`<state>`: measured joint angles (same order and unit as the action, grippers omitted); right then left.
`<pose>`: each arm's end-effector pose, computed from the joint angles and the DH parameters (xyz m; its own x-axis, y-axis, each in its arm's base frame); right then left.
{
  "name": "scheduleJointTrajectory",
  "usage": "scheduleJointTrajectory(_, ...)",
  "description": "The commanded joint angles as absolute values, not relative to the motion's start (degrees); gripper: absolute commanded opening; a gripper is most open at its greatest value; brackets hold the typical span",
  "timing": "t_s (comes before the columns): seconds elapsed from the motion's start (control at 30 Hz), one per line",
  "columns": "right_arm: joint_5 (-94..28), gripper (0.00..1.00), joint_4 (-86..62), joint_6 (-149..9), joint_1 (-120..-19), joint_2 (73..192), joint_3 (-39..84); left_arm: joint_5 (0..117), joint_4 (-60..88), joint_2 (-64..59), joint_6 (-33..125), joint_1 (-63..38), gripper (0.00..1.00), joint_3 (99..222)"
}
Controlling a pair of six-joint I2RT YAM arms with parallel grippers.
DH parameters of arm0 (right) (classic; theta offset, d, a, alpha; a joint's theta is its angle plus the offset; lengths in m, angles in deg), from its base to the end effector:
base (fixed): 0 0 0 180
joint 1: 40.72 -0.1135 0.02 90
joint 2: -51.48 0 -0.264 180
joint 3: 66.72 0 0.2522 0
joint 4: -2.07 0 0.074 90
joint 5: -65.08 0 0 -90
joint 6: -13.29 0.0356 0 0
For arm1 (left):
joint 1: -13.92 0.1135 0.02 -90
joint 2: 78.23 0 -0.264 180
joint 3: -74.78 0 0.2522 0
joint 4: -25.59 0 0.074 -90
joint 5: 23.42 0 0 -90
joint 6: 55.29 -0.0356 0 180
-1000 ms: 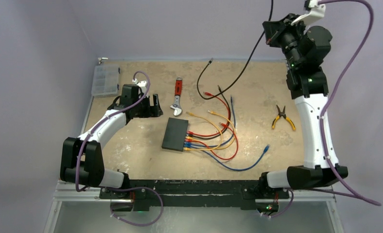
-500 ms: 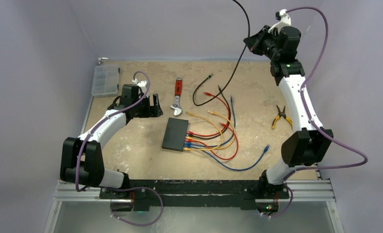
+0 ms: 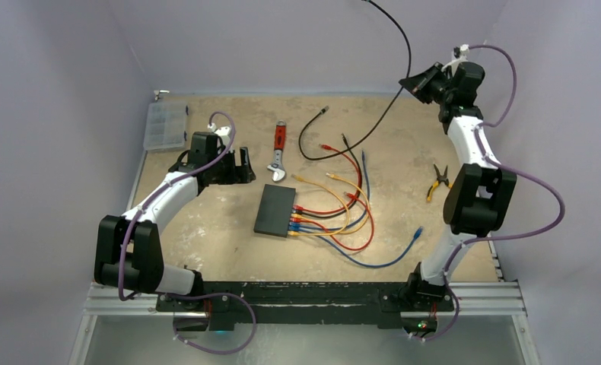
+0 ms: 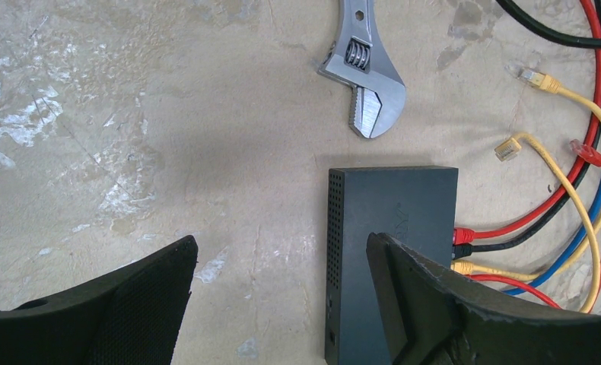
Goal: Pull the plug from the switch port
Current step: Place the connector at the center of the board.
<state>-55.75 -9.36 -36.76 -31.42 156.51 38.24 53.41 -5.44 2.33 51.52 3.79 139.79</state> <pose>0.4403 -0.0536 0.3473 -0.3800 0.6209 -0.6856 -0.1472 0.6912 0.7076 0.2883 -0.0598 0.2274 -0.7786 -0.1469 -0.6101 0.1047 0.9281 -0.3572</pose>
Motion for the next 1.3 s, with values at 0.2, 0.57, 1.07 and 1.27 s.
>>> scheduleJointTrajectory(0.2,-60.93,0.00,0.55,-27.69,-24.34,160.04,37.79,54.10,-4.34,0.53,50.18,4.16,0.82,140.17)
scheduleJointTrajectory(0.57,-59.48,0.00,-0.40,-25.39,-20.54,163.69,41.40,54.15,-4.43,0.27,50.23,4.14,0.82,140.19)
scheduleJointTrajectory(1.07,-60.72,0.00,7.15,-17.67,-15.86,171.57,38.64,54.28,-4.61,0.04,50.09,4.16,0.82,140.14)
scheduleJointTrajectory(1.27,-57.08,0.00,3.54,-21.10,-15.11,173.06,39.45,54.38,-4.52,0.00,50.13,4.16,0.83,140.05)
